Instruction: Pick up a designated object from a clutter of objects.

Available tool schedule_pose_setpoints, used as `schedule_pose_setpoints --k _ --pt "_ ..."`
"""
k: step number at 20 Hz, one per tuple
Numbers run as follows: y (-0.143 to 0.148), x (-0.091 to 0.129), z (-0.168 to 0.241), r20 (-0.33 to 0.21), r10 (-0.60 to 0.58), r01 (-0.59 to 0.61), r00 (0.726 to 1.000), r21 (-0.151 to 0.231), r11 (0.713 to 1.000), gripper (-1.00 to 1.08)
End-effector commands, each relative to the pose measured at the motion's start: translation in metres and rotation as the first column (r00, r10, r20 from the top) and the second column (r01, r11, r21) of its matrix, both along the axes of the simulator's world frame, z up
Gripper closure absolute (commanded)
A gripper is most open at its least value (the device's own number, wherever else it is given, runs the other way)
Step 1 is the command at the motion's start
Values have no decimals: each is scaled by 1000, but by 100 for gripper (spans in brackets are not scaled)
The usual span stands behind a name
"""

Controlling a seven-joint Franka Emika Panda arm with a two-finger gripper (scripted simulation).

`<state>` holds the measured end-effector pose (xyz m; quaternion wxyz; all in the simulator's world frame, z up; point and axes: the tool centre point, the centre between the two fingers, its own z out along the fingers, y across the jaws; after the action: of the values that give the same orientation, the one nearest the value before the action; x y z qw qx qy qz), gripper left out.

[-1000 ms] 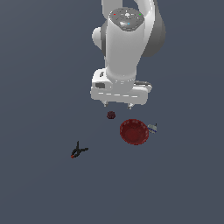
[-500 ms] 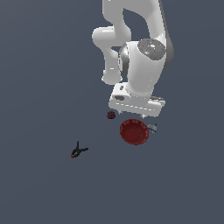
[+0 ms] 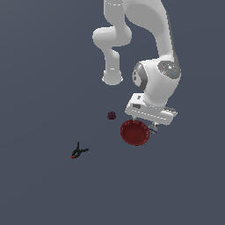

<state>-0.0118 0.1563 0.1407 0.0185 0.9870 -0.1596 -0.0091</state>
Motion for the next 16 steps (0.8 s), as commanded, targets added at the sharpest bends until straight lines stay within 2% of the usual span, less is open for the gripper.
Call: schedule_pose_setpoints --k 1,8,16 --pt "18 -6 -16 7 -28 28 1000 4 1000 -92" --pt "59 -24 -52 20 -93 92 996 18 996 -92" --pt "84 -39 -74 24 -133 133 991 31 991 -92"
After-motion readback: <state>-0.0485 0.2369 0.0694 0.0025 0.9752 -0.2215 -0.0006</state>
